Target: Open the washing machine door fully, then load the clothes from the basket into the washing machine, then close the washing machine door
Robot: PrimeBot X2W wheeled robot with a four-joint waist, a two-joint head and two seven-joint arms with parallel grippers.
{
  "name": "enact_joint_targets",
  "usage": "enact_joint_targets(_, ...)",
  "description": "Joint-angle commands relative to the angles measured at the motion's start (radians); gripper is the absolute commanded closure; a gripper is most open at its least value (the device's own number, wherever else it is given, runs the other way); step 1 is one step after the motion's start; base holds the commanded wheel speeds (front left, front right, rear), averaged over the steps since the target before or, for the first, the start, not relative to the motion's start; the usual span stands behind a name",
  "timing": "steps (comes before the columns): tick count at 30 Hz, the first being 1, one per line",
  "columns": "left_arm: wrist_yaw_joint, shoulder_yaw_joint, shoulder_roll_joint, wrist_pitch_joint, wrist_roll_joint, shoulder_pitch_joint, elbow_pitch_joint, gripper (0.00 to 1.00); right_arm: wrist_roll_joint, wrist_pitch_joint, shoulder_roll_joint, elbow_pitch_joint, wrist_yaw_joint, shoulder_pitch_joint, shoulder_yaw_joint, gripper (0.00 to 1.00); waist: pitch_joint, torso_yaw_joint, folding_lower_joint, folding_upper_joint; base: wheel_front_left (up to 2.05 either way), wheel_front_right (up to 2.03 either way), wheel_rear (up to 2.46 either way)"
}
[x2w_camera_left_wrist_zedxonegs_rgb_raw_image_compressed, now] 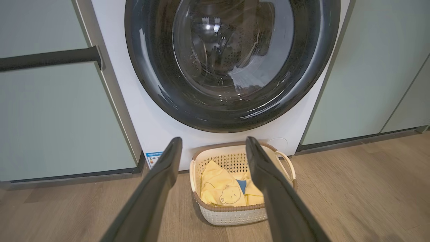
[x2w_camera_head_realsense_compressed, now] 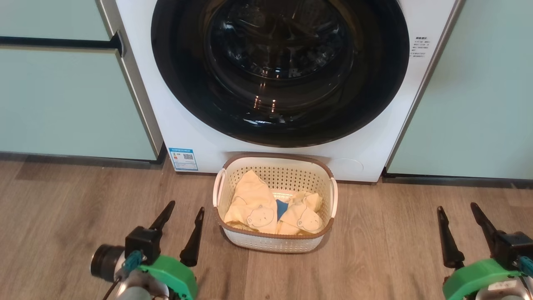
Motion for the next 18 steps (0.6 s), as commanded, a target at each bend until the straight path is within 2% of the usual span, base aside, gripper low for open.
enact_joint_targets(1,0.0,0.036,0.016,-0.011,0.0,-0.059,-0.027,0.0,0.0,-0.012,-0.011,-0.032,-0.003,-0.052,0.021,0.0,0.001,-0.001,0.0,-0.0001,0.0,0.0,0.0)
enact_joint_targets(18,-0.001,0.038,0.015,-0.011,-0.001,-0.066,0.006,0.0,0.016,-0.012,-0.011,-0.045,-0.003,-0.044,0.018,0.0,0.005,-0.009,0.0,-0.0001,0.0,0.0,-0.01)
